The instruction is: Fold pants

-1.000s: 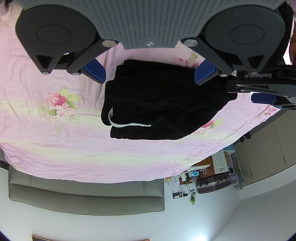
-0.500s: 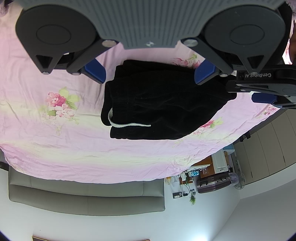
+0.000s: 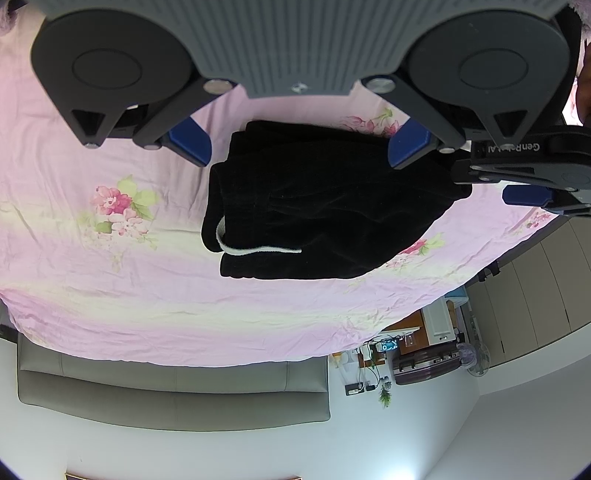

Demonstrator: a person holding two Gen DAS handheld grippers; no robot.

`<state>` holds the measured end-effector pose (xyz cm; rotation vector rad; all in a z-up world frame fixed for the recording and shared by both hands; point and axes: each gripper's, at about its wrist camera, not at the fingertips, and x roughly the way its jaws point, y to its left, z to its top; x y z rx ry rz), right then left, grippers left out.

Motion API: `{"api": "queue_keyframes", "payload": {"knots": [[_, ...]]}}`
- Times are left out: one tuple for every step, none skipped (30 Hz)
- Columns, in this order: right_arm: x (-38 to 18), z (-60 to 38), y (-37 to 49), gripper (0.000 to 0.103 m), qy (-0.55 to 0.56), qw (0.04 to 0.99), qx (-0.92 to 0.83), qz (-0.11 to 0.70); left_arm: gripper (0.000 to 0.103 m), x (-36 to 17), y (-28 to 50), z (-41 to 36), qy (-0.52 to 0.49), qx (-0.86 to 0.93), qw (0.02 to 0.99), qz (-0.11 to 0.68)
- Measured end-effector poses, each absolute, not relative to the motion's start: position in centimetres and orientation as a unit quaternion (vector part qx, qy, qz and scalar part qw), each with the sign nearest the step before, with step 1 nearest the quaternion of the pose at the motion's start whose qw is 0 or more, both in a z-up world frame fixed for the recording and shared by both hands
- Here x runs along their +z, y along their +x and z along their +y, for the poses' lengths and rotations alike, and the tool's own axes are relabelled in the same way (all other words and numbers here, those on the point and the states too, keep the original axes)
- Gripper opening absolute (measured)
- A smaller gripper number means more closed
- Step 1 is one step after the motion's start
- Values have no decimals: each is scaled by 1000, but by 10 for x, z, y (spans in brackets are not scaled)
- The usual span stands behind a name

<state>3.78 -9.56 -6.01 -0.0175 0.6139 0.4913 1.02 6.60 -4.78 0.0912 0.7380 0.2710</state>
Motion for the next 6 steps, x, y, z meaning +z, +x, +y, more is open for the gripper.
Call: {"api": "queue_keyframes", "payload": {"knots": [[-60, -96, 38, 98, -9, 924, 239, 299, 78, -48, 10, 66, 45, 131, 923, 359], [-60, -96, 38, 98, -8, 924, 239, 299, 78, -48, 10, 66, 45, 131, 923, 358], [-60, -96, 39, 98, -8, 924, 239, 299, 78, -48, 10, 65, 45, 132, 923, 358], [-60, -96, 39, 98, -8, 924, 239, 299, 78, -47, 10, 65, 45, 131, 924, 358], [-60, -96, 39, 98, -8, 924, 239, 299, 78, -48, 10, 64, 45, 130, 924, 357], [-60, -97, 39, 98, -8, 924, 239, 300, 78, -47, 9, 64, 47, 129, 924, 358]]}}
